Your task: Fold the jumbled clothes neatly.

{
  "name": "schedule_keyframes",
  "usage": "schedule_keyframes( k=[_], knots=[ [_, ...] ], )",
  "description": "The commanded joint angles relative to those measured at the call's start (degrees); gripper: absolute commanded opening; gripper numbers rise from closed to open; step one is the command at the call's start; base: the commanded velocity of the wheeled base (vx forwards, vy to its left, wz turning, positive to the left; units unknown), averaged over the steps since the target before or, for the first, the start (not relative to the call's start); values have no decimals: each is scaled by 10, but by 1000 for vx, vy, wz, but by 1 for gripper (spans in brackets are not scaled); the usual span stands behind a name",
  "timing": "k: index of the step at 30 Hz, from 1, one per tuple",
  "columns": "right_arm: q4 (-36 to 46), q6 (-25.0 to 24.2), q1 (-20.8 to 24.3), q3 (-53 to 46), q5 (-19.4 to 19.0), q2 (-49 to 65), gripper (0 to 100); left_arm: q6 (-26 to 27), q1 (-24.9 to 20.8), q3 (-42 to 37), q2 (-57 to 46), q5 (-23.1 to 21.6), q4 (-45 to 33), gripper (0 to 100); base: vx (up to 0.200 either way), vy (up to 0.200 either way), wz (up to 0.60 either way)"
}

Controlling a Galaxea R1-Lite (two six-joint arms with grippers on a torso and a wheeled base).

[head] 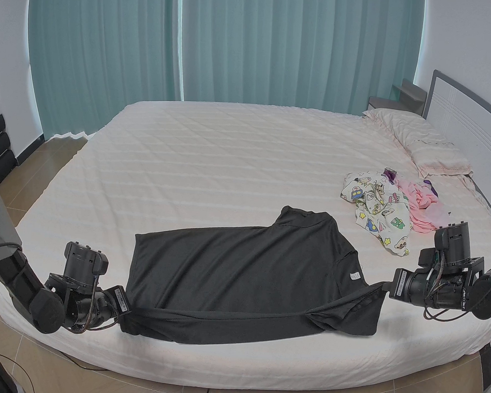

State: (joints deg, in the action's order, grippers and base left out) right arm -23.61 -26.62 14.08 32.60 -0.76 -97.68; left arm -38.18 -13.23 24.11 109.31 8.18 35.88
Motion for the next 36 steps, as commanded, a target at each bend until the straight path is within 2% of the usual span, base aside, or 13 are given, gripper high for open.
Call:
schedule_keyframes(
  k=[1,3,12,16,36],
  knots=[
    [20,0,0,-2,1,21,0,2,-2,10,-60,-2,-82,0,0,0,0],
    [39,1,0,-4,0,37,0,2,-5,13,-66,-4,-121,0,0,0,0],
    [108,6,0,-4,-5,80,0,3,-15,-7,-60,-4,-128,0,0,0,0],
    [110,6,0,1,-5,74,0,4,-18,1,-57,-4,-128,0,0,0,0],
    [107,7,0,117,1,-70,0,8,11,136,49,3,-128,0,0,0,0]
  ],
)
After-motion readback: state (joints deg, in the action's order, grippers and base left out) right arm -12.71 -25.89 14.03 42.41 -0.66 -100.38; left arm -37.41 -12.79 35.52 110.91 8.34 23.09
